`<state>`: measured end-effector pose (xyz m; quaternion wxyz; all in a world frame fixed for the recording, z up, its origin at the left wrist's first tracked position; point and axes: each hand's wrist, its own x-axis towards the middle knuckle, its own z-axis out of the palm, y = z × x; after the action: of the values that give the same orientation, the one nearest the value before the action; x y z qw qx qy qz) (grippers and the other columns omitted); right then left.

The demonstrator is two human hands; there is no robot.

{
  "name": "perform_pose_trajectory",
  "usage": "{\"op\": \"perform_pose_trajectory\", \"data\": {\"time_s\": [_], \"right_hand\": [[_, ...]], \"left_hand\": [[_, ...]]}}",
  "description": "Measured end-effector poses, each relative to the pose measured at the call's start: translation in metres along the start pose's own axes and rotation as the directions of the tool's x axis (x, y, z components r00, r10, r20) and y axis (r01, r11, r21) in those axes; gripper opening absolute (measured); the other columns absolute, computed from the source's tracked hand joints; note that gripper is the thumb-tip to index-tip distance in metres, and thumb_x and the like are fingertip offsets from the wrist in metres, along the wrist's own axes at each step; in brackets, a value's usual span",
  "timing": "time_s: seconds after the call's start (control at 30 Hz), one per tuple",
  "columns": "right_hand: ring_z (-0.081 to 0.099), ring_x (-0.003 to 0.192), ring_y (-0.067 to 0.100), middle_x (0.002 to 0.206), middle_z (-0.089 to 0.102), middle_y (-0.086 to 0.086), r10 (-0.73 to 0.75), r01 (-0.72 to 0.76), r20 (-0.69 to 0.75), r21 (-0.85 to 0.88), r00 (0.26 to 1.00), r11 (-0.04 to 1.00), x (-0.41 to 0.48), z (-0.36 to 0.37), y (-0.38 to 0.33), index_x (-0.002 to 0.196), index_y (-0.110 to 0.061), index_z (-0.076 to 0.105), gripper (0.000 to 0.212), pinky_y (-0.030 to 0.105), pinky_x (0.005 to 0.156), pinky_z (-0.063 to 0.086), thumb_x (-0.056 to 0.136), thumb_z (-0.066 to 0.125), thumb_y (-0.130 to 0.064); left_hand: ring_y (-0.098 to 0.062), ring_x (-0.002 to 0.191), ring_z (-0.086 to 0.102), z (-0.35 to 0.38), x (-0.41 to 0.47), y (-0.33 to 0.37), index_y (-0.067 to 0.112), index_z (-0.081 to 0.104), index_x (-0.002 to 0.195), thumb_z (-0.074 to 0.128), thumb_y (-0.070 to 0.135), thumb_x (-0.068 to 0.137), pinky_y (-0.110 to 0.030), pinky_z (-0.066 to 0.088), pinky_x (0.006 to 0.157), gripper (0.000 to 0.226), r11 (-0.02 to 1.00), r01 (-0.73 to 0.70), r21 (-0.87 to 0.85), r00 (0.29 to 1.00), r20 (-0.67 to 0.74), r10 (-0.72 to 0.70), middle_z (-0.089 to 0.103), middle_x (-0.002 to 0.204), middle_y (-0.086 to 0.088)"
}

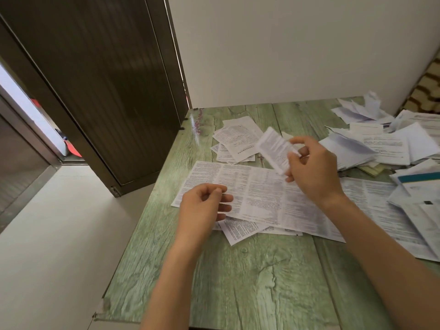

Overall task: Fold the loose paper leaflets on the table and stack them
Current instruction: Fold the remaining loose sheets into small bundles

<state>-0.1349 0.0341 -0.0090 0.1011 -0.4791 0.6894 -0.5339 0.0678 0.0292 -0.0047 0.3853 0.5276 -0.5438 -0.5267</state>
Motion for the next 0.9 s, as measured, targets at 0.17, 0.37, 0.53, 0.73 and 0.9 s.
{"op": "perform_pose_trajectory", "data": {"time_s": [0.17, 0.37, 0.53, 0.73, 0.9], "right_hand": [[0.056, 0.094, 0.037, 0.112, 0.058, 0.024, 0.01, -0.086, -0.178, -0.424, 0.984, 0.901, 0.016, -0.017, 0.023, 0.126, -0.005, 0.054, 0.033, 0.038, 0.074, 0.045, 0.093, 0.046, -0.004], [0.053, 0.084, 0.035, 0.104, 0.059, 0.023, 0.245, -0.267, -0.122, -0.619, 0.962, 0.739, 0.019, -0.016, 0.036, 0.099, 0.002, 0.058, 0.02, 0.035, 0.067, 0.037, 0.094, 0.043, -0.011], [0.057, 0.098, 0.038, 0.109, 0.058, 0.02, 0.287, -0.265, -0.088, -0.696, 0.954, 0.667, 0.023, -0.021, 0.036, 0.103, 0.0, 0.06, 0.027, 0.034, 0.07, 0.035, 0.099, 0.043, -0.021], [0.041, 0.117, 0.035, 0.126, 0.047, 0.019, 0.207, -0.226, -0.12, -0.746, 0.971, 0.626, 0.026, -0.019, 0.039, 0.11, 0.001, 0.061, 0.032, 0.041, 0.093, 0.035, 0.095, 0.052, -0.026], [0.042, 0.118, 0.033, 0.125, 0.054, 0.014, 0.235, -0.228, -0.095, -0.731, 0.967, 0.643, 0.022, -0.016, 0.04, 0.119, -0.008, 0.052, 0.029, 0.039, 0.095, 0.031, 0.096, 0.049, -0.025]], "left_hand": [[-0.012, 0.067, 0.065, 0.006, -0.001, 0.002, 0.012, 0.065, 0.089, 0.046, 0.008, 0.097, -0.024, 0.053, 0.063, 0.02, 1.0, 0.019, -0.016, 1.0, 0.016, -0.019, 0.071, 0.08, -0.003], [-0.013, 0.066, 0.064, 0.018, -0.002, 0.003, 0.011, 0.064, 0.086, 0.047, 0.007, 0.096, -0.022, 0.052, 0.059, 0.02, 0.999, 0.037, -0.013, 0.999, 0.019, -0.037, 0.07, 0.079, -0.004], [-0.012, 0.065, 0.063, 0.034, -0.006, 0.005, 0.015, 0.063, 0.083, 0.048, 0.005, 0.095, -0.027, 0.054, 0.065, 0.022, 0.997, 0.001, 0.071, 1.0, 0.017, -0.002, 0.069, 0.079, -0.002], [-0.021, 0.082, 0.065, 0.068, 0.002, 0.023, 0.011, 0.061, 0.09, 0.051, 0.002, 0.093, -0.024, 0.055, 0.071, 0.014, 0.975, 0.173, -0.136, 0.982, 0.104, -0.16, 0.067, 0.095, -0.01], [-0.027, 0.106, 0.053, 0.115, 0.022, 0.043, 0.0, 0.045, 0.125, 0.052, 0.005, 0.092, -0.035, 0.045, 0.097, 0.034, 0.825, 0.415, -0.383, 0.903, 0.28, -0.324, 0.051, 0.109, -0.013]]}}
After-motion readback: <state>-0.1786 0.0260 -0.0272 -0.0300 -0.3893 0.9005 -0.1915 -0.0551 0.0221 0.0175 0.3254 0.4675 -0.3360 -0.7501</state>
